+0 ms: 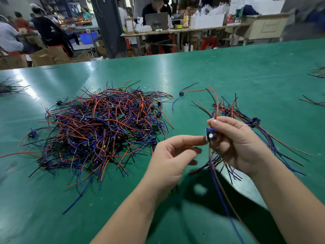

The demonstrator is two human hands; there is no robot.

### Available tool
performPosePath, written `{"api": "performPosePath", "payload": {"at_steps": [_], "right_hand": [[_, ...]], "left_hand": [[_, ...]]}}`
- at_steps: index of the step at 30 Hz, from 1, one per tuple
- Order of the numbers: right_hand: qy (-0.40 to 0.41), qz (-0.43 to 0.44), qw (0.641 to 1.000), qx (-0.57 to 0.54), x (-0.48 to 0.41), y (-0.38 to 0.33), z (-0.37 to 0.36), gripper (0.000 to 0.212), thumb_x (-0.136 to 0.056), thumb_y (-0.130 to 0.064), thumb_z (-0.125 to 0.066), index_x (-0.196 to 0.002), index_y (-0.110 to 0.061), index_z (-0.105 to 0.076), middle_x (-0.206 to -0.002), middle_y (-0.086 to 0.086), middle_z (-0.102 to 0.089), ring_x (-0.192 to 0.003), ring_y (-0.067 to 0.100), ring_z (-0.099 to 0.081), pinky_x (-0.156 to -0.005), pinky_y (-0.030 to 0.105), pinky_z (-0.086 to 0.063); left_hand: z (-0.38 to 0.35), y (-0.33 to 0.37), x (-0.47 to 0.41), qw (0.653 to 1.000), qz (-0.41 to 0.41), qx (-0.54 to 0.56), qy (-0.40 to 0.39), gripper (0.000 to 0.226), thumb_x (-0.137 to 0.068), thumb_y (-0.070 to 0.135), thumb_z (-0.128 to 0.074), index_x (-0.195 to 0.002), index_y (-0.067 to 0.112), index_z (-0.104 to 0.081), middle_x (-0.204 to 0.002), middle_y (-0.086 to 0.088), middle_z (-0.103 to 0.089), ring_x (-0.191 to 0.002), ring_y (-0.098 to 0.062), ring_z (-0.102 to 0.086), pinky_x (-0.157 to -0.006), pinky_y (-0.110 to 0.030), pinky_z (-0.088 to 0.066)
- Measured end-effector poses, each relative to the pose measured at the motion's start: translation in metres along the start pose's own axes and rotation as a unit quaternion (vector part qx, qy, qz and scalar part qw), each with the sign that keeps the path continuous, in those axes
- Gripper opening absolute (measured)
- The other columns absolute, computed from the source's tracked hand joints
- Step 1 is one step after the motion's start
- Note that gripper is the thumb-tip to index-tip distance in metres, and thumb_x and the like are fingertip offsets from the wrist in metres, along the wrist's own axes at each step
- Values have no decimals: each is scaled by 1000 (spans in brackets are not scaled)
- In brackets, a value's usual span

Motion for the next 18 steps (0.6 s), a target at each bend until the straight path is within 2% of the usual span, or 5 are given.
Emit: {"api": "performPosePath", "payload": {"at_steps": [3,4,7,12,18], "right_hand": [[-26,-6,998,55,1,0,1,3,-60,-10,-69,-58,-12,-69,-53,2,-61,-42,6,-54,-44,13,-46],[-40,-10,996,83,2,2,-2,3,-59,-9,-70,-57,-12,-69,-54,2,-62,-43,7,-53,-44,13,-45],[-49,-6,987,150,3,8,-5,9,-55,-9,-73,-62,-7,-69,-58,6,-63,-43,11,-49,-42,15,-38],[64,27,989,134,-5,-9,24,9,-64,-7,-69,-72,-4,-66,-54,2,-63,-44,8,-55,-42,12,-39],[155,93,978,106,-5,-32,54,9,-76,0,-67,-74,-9,-66,-54,-3,-65,-45,4,-56,-42,12,-39]], "left_hand": [[-2,-5,0,997,55,61,0,11,-70,16,-78,-79,22,-78,-76,-2,-73,-65,-12,-68,-58,-22,-54],[-1,-7,1,996,62,63,12,13,-64,20,-83,-77,20,-78,-72,-3,-72,-60,-12,-66,-57,-23,-55],[3,-17,2,993,97,46,41,11,-62,19,-77,-69,11,-75,-62,-4,-68,-51,-10,-60,-56,-22,-56],[-4,-25,6,985,171,2,-21,9,-73,3,-75,-66,8,-72,-64,-9,-68,-53,-13,-63,-54,-23,-54],[-18,-34,18,963,228,-53,-137,16,-78,8,-75,-64,16,-74,-67,-7,-69,-56,-13,-64,-55,-22,-55]]}}
Point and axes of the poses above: each hand's wrist, its own x-axis away from the middle knuckle, its own z-axis out of the back of the hand, y = z × x, the point moved 8 cm from there along -x, towards the middle knuckle
